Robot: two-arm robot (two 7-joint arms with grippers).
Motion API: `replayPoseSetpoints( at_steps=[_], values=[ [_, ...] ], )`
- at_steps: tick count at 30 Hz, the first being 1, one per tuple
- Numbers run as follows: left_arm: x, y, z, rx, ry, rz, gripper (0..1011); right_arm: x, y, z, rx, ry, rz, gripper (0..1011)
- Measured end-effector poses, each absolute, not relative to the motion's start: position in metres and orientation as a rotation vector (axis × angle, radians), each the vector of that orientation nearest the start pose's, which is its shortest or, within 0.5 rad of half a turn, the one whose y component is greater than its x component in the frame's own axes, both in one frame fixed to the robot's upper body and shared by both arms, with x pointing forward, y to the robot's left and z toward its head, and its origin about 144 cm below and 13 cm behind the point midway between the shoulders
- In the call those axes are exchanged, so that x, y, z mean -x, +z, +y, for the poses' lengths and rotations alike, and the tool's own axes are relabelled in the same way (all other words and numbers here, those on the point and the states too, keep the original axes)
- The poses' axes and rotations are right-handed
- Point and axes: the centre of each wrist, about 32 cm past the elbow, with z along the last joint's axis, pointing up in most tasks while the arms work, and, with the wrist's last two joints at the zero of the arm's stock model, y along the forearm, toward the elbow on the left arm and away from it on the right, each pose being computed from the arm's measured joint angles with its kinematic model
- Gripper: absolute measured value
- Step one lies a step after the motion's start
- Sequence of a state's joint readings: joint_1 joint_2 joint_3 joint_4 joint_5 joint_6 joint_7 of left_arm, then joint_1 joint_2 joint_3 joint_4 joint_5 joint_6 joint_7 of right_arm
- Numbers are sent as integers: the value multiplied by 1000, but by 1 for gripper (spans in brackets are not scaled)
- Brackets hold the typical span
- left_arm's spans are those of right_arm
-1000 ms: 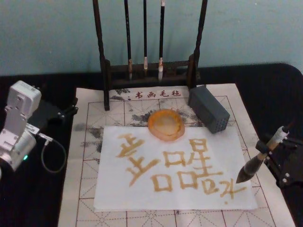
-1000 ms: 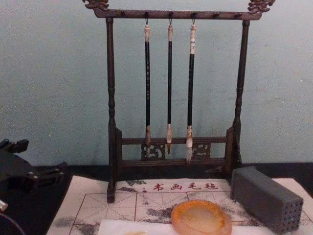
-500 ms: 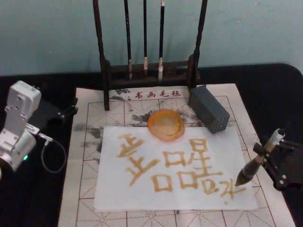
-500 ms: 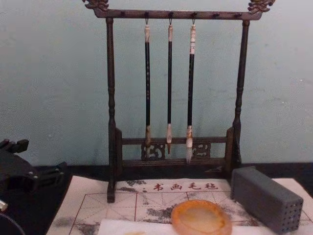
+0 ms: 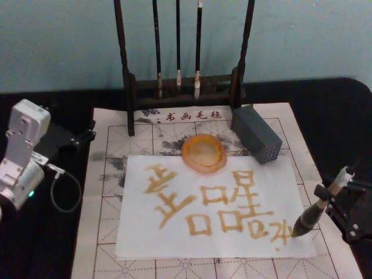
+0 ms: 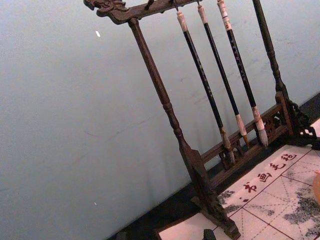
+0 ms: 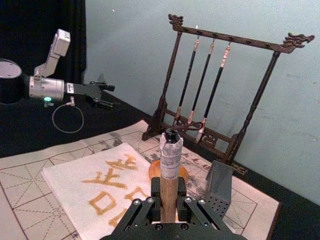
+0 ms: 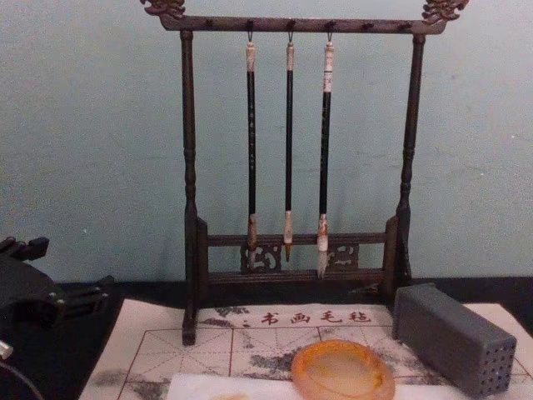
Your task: Pick up the brush from the inkstone, write on the paper, then place the brush back to its original position.
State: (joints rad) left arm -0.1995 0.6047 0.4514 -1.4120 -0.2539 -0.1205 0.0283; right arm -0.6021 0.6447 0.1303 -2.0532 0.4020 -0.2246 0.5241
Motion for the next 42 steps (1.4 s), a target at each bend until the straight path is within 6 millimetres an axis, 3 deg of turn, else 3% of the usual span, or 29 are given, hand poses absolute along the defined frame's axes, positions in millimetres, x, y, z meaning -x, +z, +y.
replayPoseSetpoints(
  at_steps=[22,34,42],
  values=[
    [-489,1140,310,-305,1248,-285,1001,-319,1210,-354,108,-769,-190,198],
    [-489,1140,310,-305,1248,-285,1001,-333,1212,-350,23,-821,-168,198],
    [-489,1140,310,-305,1248,-285,1001,-354,1208,-343,-86,-872,-56,198]
  ],
)
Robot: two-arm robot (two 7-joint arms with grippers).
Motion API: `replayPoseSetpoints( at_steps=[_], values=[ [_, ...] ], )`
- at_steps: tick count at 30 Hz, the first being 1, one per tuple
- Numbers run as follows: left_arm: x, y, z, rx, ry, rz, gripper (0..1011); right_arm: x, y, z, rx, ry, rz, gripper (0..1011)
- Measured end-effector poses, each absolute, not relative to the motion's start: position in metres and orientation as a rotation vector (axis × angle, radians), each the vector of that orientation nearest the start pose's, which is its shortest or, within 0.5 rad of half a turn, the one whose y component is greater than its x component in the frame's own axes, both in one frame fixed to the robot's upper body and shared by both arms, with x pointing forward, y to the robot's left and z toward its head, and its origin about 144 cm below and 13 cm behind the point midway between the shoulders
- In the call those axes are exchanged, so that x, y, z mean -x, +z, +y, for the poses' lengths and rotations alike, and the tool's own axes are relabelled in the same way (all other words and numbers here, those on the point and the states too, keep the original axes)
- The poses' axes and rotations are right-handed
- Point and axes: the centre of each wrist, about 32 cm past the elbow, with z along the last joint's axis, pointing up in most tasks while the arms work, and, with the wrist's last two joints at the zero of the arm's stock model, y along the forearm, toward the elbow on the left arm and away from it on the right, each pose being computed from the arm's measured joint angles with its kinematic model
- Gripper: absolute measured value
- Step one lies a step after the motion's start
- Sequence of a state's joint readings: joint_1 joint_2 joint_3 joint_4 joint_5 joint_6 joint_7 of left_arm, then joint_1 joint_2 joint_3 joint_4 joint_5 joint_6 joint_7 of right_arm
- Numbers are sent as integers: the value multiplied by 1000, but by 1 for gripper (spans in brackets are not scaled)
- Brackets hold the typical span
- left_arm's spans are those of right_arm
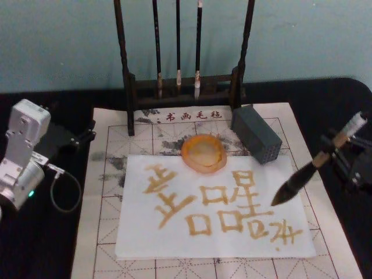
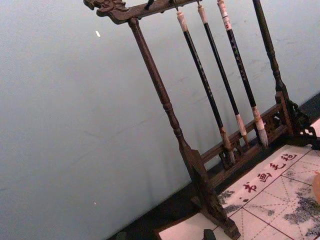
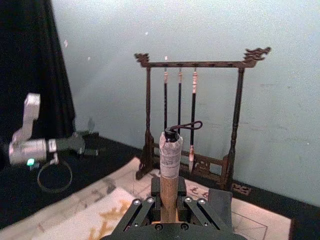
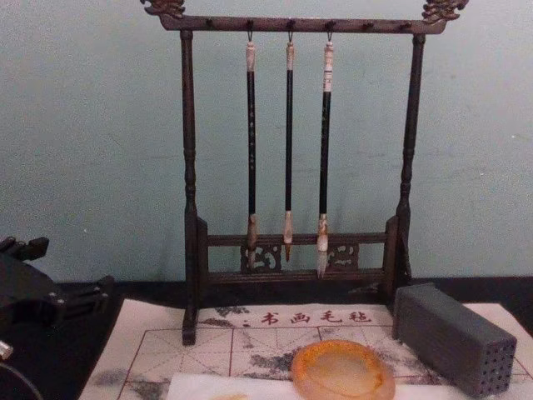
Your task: Pick up the brush from the inkstone, write on the paper, then place the brush back to its original position.
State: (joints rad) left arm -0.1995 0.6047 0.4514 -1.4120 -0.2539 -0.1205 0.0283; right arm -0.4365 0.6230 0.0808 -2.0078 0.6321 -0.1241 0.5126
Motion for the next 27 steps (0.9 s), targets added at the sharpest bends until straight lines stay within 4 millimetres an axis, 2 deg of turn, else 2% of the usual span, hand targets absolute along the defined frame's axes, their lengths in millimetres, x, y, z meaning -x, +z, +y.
replayPoseSetpoints(
  at_steps=[10,27],
  values=[
    [-489,1140,310,-305,1248,-285,1001,-388,1206,-328,-227,-905,90,198],
    [-489,1140,310,-304,1248,-285,1001,-435,1201,-301,-382,-935,348,198]
  ],
)
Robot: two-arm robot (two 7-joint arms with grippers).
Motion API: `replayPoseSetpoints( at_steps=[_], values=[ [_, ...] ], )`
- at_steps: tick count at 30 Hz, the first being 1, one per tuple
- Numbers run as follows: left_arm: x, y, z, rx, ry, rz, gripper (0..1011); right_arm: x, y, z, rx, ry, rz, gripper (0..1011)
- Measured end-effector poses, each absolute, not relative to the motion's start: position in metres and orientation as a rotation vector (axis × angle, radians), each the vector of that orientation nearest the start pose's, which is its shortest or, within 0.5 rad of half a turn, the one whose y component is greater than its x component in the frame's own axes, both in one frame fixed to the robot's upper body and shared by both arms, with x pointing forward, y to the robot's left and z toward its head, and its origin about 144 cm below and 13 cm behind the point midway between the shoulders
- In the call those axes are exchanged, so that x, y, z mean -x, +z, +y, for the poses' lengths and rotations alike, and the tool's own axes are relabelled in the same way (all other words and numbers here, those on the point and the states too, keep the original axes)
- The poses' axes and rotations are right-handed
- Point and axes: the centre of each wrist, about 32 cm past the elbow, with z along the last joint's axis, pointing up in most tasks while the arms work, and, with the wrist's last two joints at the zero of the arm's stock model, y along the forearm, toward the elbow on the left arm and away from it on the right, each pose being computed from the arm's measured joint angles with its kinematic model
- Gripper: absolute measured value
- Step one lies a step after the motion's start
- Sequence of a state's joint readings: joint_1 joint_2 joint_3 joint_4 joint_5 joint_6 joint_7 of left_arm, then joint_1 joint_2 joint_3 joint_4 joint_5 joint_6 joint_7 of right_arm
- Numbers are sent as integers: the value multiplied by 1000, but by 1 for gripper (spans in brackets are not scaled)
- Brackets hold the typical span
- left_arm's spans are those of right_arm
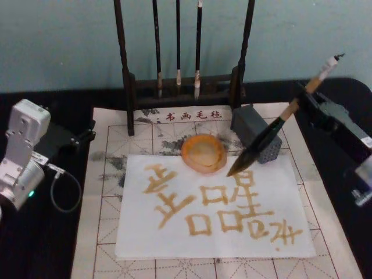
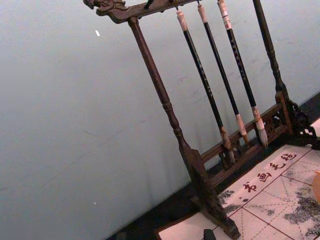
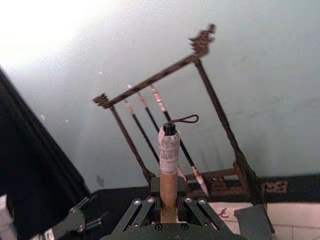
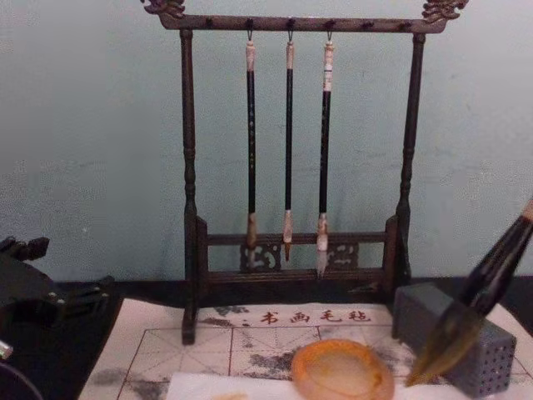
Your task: Pick up the brush from the inkstone, write on the paper, then place the brush back to its original position.
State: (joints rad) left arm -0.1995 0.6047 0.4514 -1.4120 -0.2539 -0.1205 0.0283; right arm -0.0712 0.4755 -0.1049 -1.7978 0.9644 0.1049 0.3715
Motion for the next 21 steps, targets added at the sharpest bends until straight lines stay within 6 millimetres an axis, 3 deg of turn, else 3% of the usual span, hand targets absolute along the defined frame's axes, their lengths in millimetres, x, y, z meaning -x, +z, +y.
replayPoseSetpoints(
  at_steps=[9,21],
  values=[
    [-489,1140,310,-304,1248,-285,1001,-457,1195,-288,-417,-986,483,198],
    [-489,1140,310,-304,1248,-285,1001,-459,1195,-286,-420,-994,493,198]
  ],
)
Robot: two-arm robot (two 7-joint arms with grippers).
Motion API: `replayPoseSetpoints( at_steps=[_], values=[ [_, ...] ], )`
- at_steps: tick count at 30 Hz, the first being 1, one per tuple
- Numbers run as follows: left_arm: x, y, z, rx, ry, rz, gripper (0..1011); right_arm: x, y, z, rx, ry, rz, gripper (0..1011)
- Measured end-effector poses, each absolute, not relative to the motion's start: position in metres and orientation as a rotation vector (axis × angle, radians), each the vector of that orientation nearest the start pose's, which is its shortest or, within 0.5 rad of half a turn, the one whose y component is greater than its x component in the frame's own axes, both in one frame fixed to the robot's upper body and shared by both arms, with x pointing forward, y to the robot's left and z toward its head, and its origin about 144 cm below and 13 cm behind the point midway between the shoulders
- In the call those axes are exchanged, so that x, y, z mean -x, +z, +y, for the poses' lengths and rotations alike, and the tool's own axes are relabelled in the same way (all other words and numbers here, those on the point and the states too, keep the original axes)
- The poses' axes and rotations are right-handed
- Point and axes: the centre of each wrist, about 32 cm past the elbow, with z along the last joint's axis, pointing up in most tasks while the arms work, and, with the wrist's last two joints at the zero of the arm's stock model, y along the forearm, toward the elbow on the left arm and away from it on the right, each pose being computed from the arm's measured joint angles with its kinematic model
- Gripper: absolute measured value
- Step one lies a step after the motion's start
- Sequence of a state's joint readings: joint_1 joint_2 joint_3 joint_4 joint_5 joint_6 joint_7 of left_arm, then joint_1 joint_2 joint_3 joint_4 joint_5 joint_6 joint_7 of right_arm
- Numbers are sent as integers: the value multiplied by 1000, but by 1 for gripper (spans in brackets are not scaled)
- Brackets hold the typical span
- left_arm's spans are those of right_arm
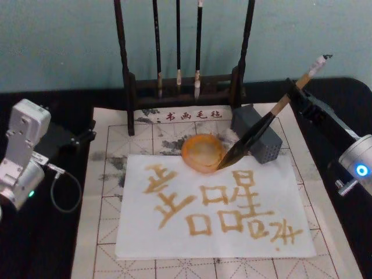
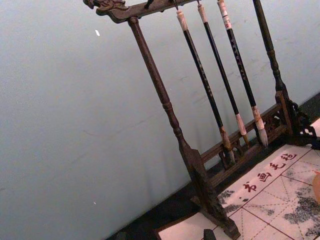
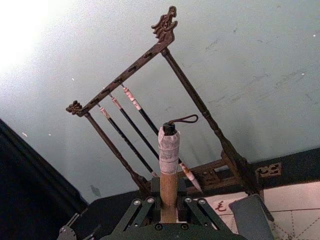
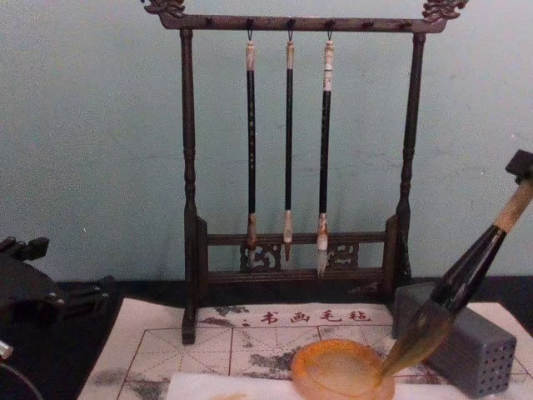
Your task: Pick up the brush from the inkstone, write on the paper, then place the brush back to its original position.
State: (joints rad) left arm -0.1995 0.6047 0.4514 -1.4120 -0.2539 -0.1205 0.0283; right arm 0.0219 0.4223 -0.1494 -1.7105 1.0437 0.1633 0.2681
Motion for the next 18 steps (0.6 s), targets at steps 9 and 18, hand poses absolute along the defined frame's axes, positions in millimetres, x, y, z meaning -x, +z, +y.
replayPoseSetpoints(
  at_steps=[9,18],
  values=[
    [-489,1140,310,-304,1248,-285,1001,-459,1195,-287,-420,-993,491,198],
    [-489,1140,310,-305,1248,-285,1001,-457,1194,-288,-416,-994,493,198]
  ],
)
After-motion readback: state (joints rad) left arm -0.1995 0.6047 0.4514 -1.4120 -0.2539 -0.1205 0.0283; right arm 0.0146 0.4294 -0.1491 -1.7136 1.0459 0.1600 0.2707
